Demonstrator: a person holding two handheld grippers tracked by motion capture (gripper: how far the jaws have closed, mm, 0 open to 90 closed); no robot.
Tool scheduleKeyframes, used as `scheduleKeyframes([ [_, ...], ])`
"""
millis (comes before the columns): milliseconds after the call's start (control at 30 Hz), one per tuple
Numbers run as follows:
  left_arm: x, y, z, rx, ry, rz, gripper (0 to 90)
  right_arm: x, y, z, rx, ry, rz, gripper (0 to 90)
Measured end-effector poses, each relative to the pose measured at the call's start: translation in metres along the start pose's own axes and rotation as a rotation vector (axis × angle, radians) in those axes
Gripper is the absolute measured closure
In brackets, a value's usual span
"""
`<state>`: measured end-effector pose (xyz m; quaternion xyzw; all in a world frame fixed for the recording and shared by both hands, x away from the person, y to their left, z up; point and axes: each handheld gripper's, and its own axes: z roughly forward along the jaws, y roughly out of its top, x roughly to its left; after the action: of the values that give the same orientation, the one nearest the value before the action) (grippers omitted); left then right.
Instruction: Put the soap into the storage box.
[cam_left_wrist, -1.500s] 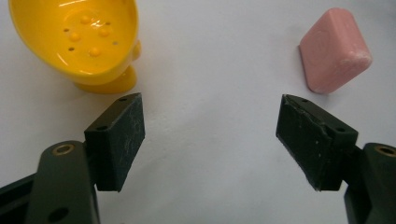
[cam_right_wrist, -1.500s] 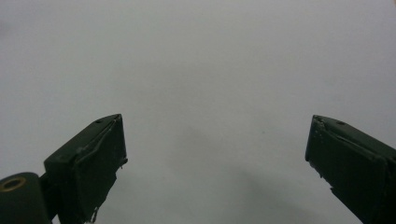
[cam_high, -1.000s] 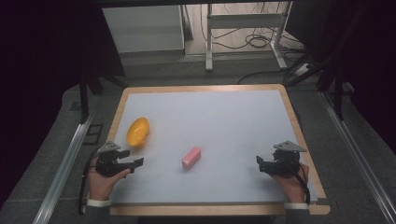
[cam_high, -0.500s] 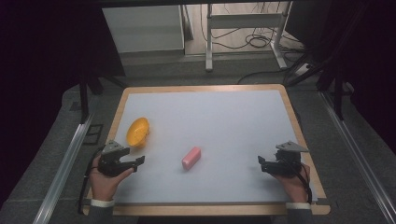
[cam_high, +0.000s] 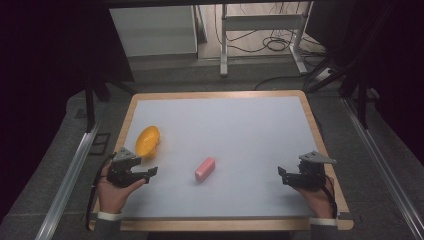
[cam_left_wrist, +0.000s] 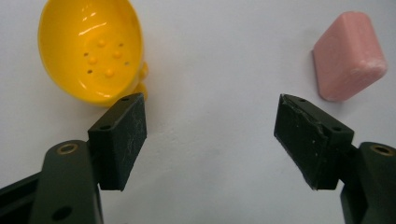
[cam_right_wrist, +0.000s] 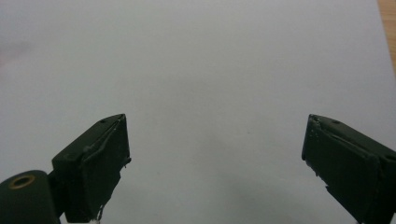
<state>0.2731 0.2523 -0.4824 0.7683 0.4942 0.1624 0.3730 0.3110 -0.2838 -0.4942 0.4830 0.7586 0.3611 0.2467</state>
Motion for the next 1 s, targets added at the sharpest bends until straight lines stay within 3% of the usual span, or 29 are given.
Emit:
scheduleKeyframes([
  [400,-0.008,0.018,0.0,0.024,0.0,0.032,25.3,0.003,-0.002,0.003,0.029,0.008,-0.025,7.5],
  [767,-0.013,0.02,0.004,0.053,-0.008,0.043,24.9,0.003,-0.002,0.002,0.02,-0.002,-0.024,7.5],
  [1000,-0.023,0.023,0.01,0.076,-0.015,0.077,24.8,0.004,-0.002,0.003,0.025,-0.012,-0.034,7.4],
])
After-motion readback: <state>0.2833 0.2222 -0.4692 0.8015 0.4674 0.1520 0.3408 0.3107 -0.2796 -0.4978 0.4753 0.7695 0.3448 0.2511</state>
